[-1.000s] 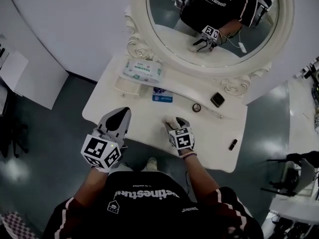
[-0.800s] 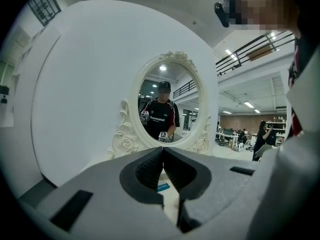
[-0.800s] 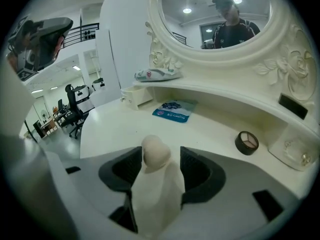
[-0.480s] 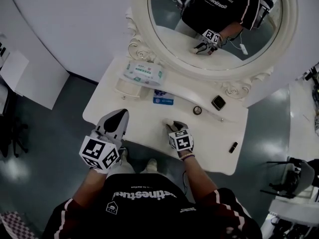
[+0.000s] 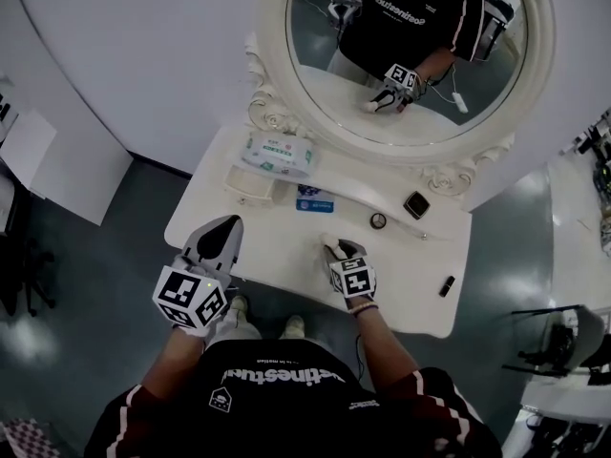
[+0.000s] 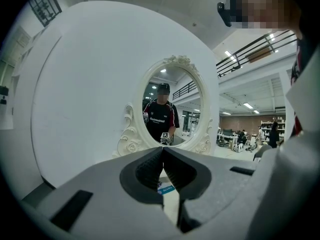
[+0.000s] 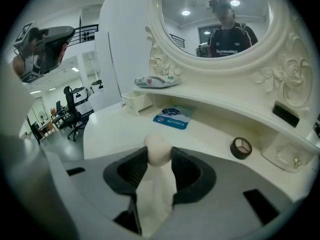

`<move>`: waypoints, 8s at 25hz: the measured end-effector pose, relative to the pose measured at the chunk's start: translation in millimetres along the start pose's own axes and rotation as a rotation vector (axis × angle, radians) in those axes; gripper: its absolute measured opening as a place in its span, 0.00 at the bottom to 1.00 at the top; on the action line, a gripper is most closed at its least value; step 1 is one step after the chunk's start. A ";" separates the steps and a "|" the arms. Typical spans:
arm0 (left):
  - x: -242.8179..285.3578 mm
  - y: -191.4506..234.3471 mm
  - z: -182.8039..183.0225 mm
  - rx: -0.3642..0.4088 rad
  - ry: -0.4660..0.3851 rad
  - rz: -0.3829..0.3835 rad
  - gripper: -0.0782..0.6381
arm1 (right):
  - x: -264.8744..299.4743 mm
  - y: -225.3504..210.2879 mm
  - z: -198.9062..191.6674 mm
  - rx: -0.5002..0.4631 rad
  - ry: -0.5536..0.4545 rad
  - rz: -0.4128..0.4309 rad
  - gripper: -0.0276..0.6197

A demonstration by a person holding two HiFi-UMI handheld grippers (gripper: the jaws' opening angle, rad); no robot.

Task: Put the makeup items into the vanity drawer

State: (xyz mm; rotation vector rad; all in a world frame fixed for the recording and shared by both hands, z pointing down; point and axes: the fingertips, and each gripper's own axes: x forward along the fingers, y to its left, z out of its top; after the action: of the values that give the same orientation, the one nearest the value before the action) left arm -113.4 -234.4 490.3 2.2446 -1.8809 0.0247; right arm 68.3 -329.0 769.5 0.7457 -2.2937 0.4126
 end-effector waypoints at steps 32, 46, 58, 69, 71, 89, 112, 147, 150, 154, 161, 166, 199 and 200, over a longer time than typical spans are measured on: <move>8.4 118.2 47.3 -0.008 -0.086 -0.149 0.12 | -30.0 53.3 116.5 0.087 -0.132 -0.184 0.28; -2.8 196.2 49.2 0.006 -0.067 -0.139 0.12 | 27.9 108.0 177.5 0.080 -0.182 -0.146 0.28; -6.2 243.3 42.3 0.020 -0.024 -0.115 0.12 | 91.2 125.0 194.2 0.079 -0.159 -0.123 0.28; -16.5 260.8 28.0 0.019 0.026 -0.096 0.12 | 120.4 117.5 191.7 0.077 -0.140 -0.141 0.33; -17.3 260.9 26.6 0.018 0.029 -0.099 0.12 | 119.9 117.8 190.7 0.078 -0.139 -0.150 0.37; 1.1 200.0 27.8 -0.005 -0.007 -0.215 0.12 | 37.8 103.1 164.9 0.160 -0.189 -0.239 0.37; 50.9 -11.2 37.9 0.019 -0.027 -0.451 0.12 | -144.8 27.4 104.4 0.293 -0.334 -0.351 0.35; 49.4 -23.3 81.4 0.081 -0.106 -0.408 0.12 | -282.3 20.0 187.9 0.198 -0.667 -0.481 0.11; 49.6 -22.3 82.2 0.083 -0.108 -0.402 0.12 | -287.9 19.0 192.0 0.199 -0.687 -0.487 0.06; 48.6 -22.2 82.5 0.092 -0.117 -0.398 0.12 | -292.1 19.6 194.0 0.194 -0.705 -0.493 0.05; 48.6 -24.2 85.7 0.124 -0.128 -0.390 0.12 | -291.2 21.6 198.2 0.158 -0.702 -0.508 0.05; 47.8 -22.0 85.1 0.133 -0.128 -0.380 0.12 | -291.3 19.6 198.4 0.166 -0.702 -0.508 0.05; 42.5 -15.1 83.1 0.113 -0.131 -0.361 0.12 | -286.6 23.0 203.9 0.156 -0.694 -0.476 0.05; 42.4 -14.8 83.1 0.111 -0.131 -0.361 0.12 | -286.7 23.3 204.2 0.157 -0.694 -0.476 0.05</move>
State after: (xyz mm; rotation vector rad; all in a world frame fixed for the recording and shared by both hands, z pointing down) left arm -101.4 -287.5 413.1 2.6887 -1.5362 -0.0778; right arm 123.2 -293.8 422.8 1.6765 -2.5878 0.1121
